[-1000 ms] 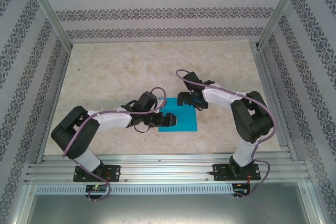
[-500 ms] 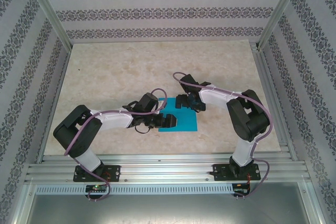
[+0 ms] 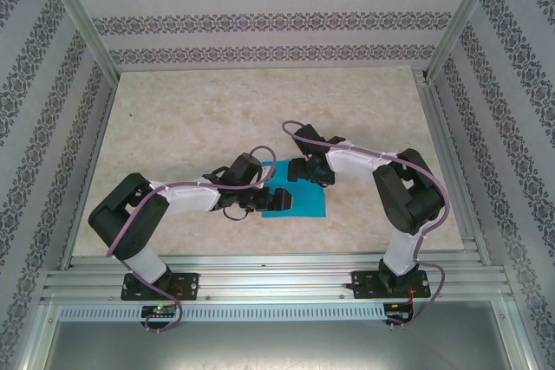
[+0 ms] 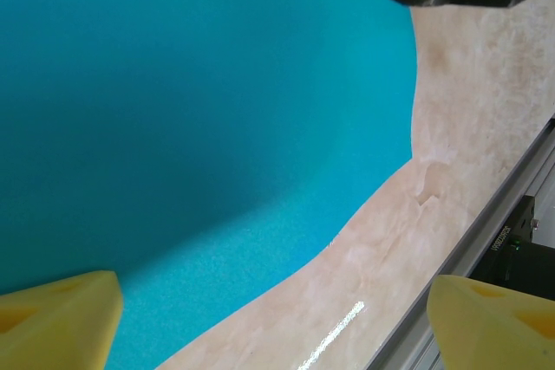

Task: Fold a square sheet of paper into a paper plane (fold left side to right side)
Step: Pick up the square sheet of paper from the center of the table.

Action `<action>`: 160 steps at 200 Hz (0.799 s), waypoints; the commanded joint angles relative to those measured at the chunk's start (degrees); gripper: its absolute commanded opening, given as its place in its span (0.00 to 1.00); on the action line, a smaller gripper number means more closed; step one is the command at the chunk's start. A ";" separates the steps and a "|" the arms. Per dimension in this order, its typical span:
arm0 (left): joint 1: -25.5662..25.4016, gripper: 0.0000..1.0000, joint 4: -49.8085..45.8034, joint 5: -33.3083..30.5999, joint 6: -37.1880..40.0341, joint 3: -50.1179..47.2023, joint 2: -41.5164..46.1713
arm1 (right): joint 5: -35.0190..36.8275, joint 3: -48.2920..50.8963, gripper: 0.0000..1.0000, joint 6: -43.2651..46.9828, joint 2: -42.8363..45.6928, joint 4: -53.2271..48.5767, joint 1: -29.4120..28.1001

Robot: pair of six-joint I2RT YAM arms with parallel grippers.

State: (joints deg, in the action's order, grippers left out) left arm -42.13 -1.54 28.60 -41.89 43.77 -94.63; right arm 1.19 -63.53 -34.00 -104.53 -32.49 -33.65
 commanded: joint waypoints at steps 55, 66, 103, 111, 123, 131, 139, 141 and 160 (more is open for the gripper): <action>-1.29 0.92 0.92 -2.15 1.47 -0.18 -3.12 | -10.94 -0.76 0.78 -1.11 0.25 2.63 -2.51; -1.29 0.92 1.17 -2.14 1.39 -0.22 -2.84 | -10.93 -0.69 0.73 -0.86 0.30 2.59 -2.46; -1.12 0.92 1.82 -2.30 1.42 -0.49 0.31 | -13.78 0.78 0.54 -1.02 0.85 4.73 -1.28; -0.83 0.93 1.67 -2.22 1.67 -0.43 1.50 | -14.89 1.59 0.49 -1.39 1.19 5.88 -0.82; 0.01 0.93 1.29 -1.79 2.02 -0.31 3.56 | -16.23 2.95 0.44 -1.86 2.05 7.81 -0.11; 0.86 0.94 0.54 -1.58 2.35 -0.24 5.25 | -16.39 3.73 0.42 -1.90 2.96 8.59 0.30; 1.89 0.94 -0.36 -1.44 2.70 -0.30 7.25 | -16.44 4.65 0.39 -1.78 4.04 9.28 0.76; 2.12 0.94 -0.54 -1.40 2.80 -0.38 7.68 | -16.60 4.91 0.38 -1.66 4.35 9.57 0.91; 5.02 0.95 -3.34 -1.03 4.01 -0.63 13.04 | -18.33 7.92 0.32 -1.90 7.28 12.93 2.59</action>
State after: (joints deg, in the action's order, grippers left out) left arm -40.58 -2.68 27.75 -40.75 43.62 -88.79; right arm -13.72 -58.72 -35.24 -102.06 -24.86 -33.04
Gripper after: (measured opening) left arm 0.944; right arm 0.346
